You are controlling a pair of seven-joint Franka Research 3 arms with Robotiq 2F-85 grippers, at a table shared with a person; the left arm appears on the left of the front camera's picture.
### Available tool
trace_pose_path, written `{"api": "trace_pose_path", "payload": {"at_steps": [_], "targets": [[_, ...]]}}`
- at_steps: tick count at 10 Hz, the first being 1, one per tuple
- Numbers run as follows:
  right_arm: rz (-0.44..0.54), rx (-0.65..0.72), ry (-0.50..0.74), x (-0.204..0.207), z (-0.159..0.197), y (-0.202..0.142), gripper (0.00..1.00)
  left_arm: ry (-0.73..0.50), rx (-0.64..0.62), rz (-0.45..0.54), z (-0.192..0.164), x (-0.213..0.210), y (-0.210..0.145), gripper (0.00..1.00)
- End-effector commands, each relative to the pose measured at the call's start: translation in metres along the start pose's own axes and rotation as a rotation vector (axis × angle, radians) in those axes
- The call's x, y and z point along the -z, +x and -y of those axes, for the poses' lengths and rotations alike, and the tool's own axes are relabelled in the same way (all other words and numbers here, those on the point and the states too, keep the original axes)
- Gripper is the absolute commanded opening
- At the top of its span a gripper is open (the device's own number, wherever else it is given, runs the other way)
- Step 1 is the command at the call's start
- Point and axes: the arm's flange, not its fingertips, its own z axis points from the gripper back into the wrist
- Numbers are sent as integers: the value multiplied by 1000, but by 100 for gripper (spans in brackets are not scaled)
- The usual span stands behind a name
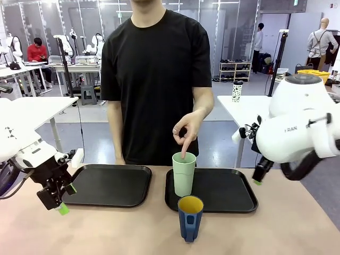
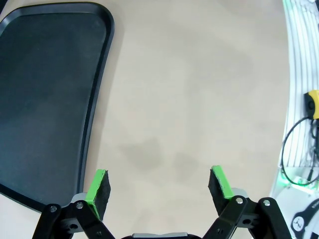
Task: Sort and store the cups by type.
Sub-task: Pick up the Handle plastic cup and place it into the empty Flat Tray.
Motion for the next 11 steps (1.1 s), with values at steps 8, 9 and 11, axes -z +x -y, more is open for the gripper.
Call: {"api": "trace_pose_path", "payload": {"at_steps": [8, 9, 11], "targets": [[-83, -458, -20, -34, -9, -18, 100, 8, 7, 6, -1, 0, -1, 100], [-83, -458, -20, -34, -9, -18, 100, 8, 7, 6, -1, 0, -1, 100], [-28, -550, 33, -28, -9, -25, 100, 8, 7, 6, -1, 0, -1, 100]]}}
